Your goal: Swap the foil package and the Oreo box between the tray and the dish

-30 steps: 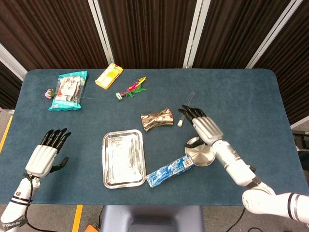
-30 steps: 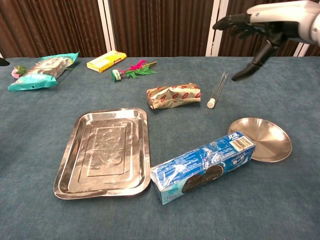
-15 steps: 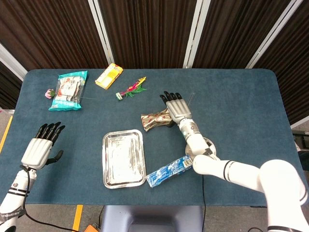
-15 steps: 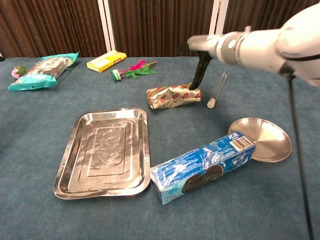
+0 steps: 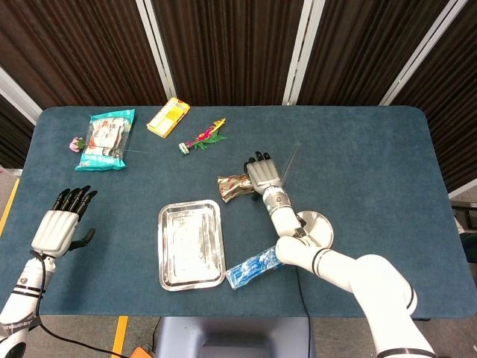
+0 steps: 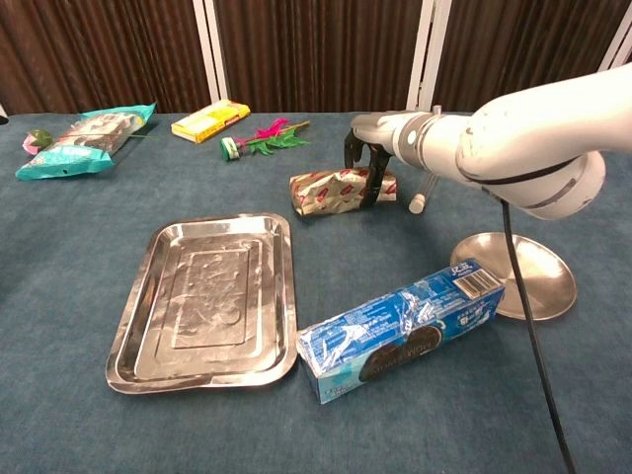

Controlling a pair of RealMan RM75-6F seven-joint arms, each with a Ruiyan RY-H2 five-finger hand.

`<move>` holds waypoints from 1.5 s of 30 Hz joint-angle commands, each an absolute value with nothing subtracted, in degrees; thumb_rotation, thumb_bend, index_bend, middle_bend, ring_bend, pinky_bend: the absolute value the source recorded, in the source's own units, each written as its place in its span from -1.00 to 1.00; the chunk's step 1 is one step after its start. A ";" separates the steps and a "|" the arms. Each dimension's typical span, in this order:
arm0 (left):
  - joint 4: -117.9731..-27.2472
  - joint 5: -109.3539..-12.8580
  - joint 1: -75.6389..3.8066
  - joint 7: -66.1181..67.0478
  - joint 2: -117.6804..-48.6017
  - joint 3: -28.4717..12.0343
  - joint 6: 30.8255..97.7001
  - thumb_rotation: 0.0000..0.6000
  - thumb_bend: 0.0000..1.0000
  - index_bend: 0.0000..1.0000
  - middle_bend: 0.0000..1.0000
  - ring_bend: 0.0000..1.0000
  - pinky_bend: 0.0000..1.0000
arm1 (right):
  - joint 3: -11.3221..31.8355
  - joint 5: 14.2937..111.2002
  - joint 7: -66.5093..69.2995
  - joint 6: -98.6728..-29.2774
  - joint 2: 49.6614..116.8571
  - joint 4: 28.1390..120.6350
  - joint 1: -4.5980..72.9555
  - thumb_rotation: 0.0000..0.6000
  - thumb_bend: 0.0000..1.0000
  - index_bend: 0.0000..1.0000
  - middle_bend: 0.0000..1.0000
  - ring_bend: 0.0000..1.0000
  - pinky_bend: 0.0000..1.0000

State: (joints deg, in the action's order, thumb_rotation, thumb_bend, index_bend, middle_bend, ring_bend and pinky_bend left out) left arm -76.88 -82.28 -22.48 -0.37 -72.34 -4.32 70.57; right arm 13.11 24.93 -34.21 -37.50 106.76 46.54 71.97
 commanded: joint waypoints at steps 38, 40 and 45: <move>-89.80 -89.88 -20.80 7.71 -69.00 -1.27 74.68 1.00 -0.26 -1.00 -1.00 -1.00 -1.00 | 4.41 52.08 -16.95 -56.32 72.40 95.21 42.23 1.00 -0.21 0.72 0.37 0.21 0.64; -90.21 -90.08 -20.81 8.23 -69.01 -1.15 74.62 1.00 -0.26 -1.00 -1.00 -1.00 -1.00 | 3.78 53.27 -14.94 -55.40 72.44 93.71 41.15 1.00 -0.21 0.72 0.37 0.21 0.64; -90.59 -90.04 -20.75 8.92 -69.20 -1.02 74.43 1.00 -0.26 -1.00 -1.00 -1.00 -1.00 | 2.94 55.50 -13.48 -54.02 73.26 90.87 40.02 1.00 -0.21 0.62 0.37 0.20 0.63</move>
State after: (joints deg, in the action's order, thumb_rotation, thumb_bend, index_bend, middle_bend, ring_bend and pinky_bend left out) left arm -90.58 -90.04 -20.75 8.92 -69.20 -1.03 74.43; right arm 3.40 54.90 -13.83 -54.55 73.11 91.56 40.49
